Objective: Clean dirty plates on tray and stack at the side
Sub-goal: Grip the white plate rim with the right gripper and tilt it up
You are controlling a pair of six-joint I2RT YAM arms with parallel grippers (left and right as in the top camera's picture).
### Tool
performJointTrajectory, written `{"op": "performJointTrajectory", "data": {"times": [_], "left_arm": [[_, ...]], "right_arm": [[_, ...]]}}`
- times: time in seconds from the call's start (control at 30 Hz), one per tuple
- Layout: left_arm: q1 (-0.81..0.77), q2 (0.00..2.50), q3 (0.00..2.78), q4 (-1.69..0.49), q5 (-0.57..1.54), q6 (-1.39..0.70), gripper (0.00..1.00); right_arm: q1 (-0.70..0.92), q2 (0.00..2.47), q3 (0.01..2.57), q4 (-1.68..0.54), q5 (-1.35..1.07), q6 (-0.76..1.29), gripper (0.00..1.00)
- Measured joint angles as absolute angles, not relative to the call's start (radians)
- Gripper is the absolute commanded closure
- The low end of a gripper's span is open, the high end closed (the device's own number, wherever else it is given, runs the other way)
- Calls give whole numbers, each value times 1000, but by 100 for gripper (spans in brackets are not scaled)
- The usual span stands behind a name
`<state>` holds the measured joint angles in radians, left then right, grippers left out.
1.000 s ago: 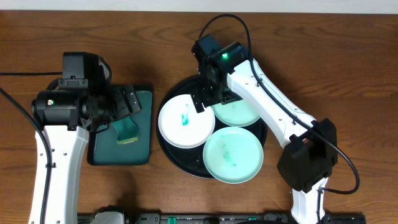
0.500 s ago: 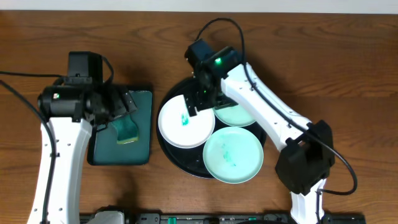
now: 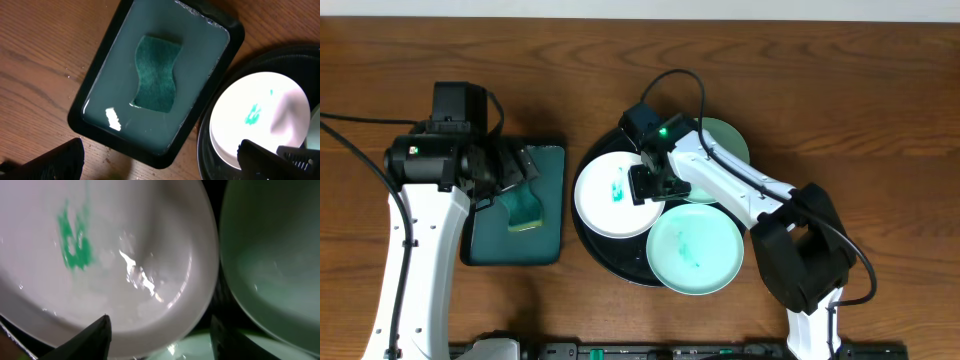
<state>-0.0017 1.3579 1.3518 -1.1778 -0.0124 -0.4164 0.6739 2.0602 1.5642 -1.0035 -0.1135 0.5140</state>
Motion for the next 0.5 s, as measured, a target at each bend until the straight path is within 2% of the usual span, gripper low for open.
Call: {"op": "performJointTrajectory", "data": {"times": [0.1,0.13,0.23,0.3,0.5], "left_arm": [[-2,1358,1352,-1177,-15,-419,2],[-2,1358,1352,-1178,-15,-419,2],[-2,1358,1351,-1178,-15,-419,2],[-2,1358,1352,-1178,-15,-419,2],[-2,1358,1352,-1177,-15,-419,2]], "right_arm": [[674,2060,1526,-925,-113,512,59],[674,2060,1513,-910,-113,513,59],[674,2060,1472,-877,-123,513,53],[677,2060,1463,-866,-126,512,46],[678,2060,1463,-846,-134,507,44]]}}
